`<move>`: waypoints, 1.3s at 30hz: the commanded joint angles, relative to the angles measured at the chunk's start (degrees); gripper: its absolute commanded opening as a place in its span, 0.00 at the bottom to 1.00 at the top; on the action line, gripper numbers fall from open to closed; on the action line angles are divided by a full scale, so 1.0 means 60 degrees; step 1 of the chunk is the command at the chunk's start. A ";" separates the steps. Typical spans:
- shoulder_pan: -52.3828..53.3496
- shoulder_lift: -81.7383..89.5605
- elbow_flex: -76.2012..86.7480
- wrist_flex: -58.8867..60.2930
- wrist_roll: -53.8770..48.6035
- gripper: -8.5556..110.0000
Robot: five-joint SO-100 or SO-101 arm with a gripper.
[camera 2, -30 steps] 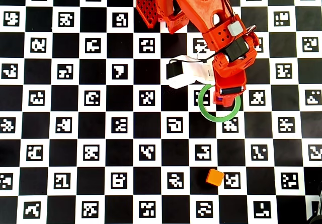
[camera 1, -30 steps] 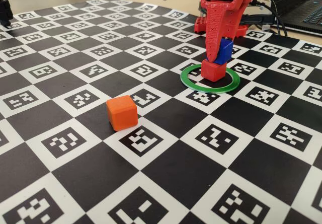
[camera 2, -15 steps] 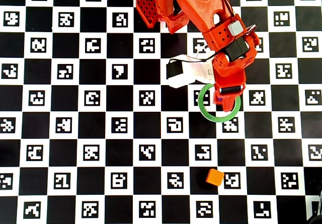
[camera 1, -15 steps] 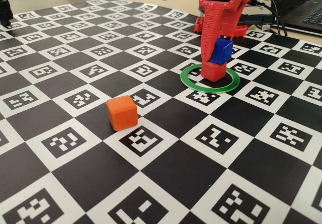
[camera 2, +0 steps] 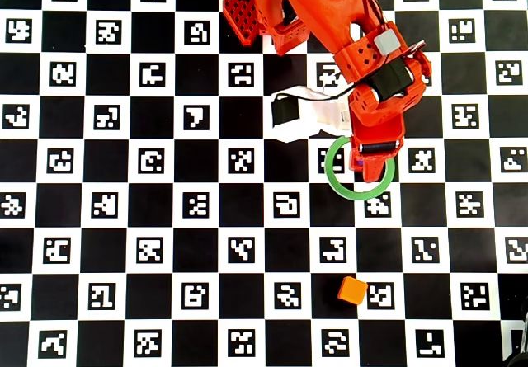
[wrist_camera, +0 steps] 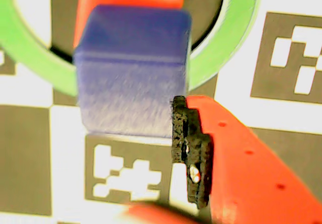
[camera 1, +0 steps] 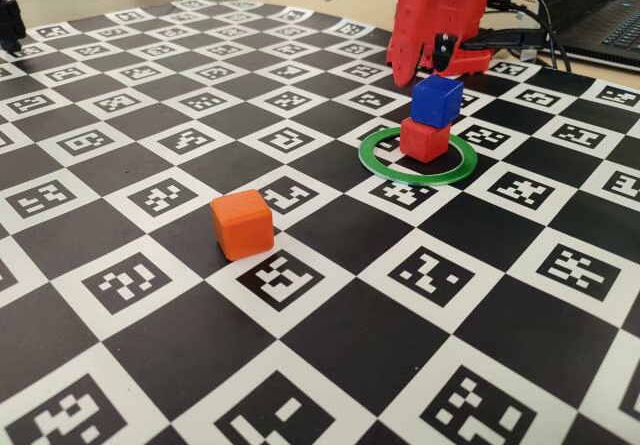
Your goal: Grab the red cube then put it in the green circle then put the blue cube on top and finally the orange cube on top
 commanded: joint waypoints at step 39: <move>0.1802 -0.9243 -1.2729 0.0894 0.1743 0.35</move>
